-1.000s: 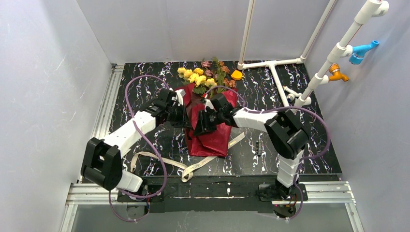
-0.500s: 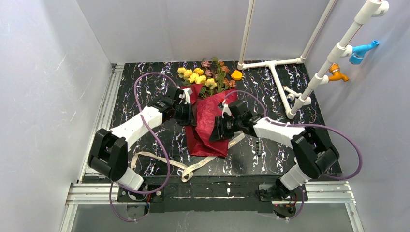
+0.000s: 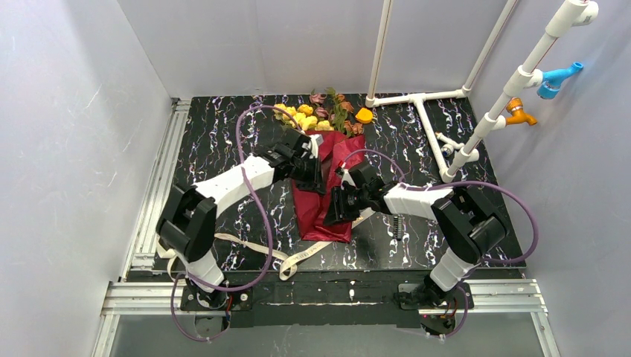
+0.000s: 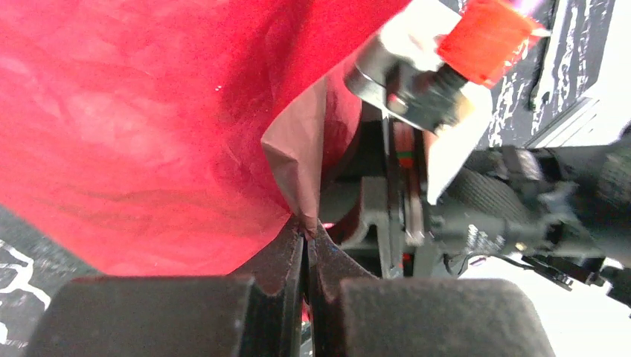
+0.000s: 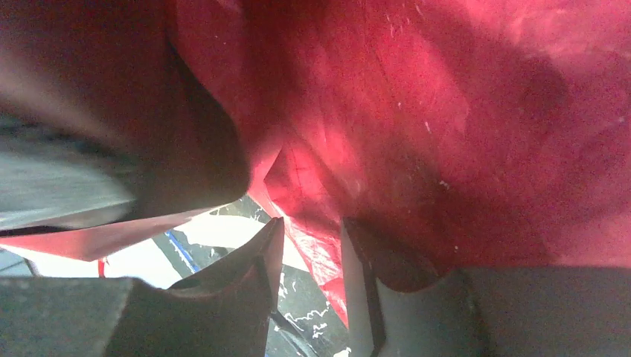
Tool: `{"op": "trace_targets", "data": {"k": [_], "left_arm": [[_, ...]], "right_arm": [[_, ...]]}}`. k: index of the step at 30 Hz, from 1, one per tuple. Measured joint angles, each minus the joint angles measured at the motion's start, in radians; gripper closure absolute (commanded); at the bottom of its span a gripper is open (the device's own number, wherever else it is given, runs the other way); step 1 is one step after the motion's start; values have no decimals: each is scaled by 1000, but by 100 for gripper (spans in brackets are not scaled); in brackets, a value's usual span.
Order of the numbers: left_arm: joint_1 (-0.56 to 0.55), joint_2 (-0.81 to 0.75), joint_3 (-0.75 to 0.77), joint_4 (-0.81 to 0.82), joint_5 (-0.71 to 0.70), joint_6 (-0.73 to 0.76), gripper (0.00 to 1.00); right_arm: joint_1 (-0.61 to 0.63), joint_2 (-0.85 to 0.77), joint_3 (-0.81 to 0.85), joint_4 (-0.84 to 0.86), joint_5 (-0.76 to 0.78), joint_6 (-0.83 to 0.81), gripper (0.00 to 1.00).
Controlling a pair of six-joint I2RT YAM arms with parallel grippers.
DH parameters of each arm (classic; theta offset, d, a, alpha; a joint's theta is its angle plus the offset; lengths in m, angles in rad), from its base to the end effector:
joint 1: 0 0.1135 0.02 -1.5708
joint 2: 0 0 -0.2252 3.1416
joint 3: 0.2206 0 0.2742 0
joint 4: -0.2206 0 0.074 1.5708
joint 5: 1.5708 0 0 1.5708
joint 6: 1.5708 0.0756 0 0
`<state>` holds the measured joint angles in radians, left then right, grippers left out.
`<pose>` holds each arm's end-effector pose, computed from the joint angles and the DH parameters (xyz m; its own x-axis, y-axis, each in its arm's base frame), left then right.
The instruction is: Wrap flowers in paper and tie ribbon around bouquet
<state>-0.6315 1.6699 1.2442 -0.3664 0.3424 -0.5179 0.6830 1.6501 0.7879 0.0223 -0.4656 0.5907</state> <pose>0.3181 -0.2641 0.1784 -0.8687 0.0577 -0.4919 0.3641 0.7477 -0.5554 0.2516 0.2485 0.0685 -0.9232 -0.1096 -0.3682 -0.3398 0.6803 0.6494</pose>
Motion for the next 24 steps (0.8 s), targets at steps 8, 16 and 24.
{"op": "trace_targets", "data": {"k": [8,16,24], "left_arm": [[-13,179,15,49,42,-25,100],[-13,211,32,66,67,-26,100],[-13,211,34,81,81,-29,100]], "right_arm": [[-10,-135,0,-111,45,-43,52],[-46,-375,1,-234,172,-58,2],[-140,-212,209,-188,360,77,14]]}}
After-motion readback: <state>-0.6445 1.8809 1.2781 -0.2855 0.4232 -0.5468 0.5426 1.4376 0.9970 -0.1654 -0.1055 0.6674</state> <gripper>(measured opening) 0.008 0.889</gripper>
